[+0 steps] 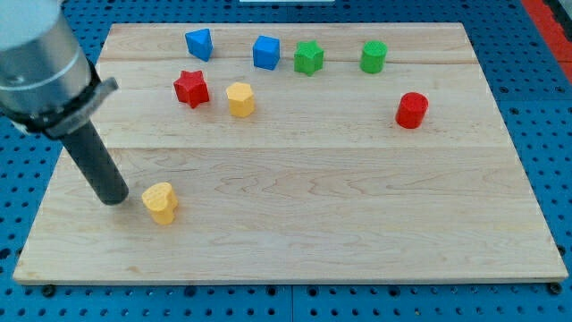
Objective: Move yellow heart closer to yellow hexagon
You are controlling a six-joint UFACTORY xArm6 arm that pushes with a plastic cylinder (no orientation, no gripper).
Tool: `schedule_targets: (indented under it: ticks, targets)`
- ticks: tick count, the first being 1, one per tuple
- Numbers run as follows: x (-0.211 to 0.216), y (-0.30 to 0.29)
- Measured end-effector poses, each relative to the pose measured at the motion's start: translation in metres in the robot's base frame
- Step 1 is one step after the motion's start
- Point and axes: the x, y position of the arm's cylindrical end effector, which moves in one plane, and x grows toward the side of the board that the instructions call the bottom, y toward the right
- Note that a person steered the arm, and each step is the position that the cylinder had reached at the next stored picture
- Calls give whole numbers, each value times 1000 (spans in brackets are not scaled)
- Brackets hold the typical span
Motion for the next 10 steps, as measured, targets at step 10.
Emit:
schedule_targets:
  ticks: [10]
  targets:
    - [-26, 199]
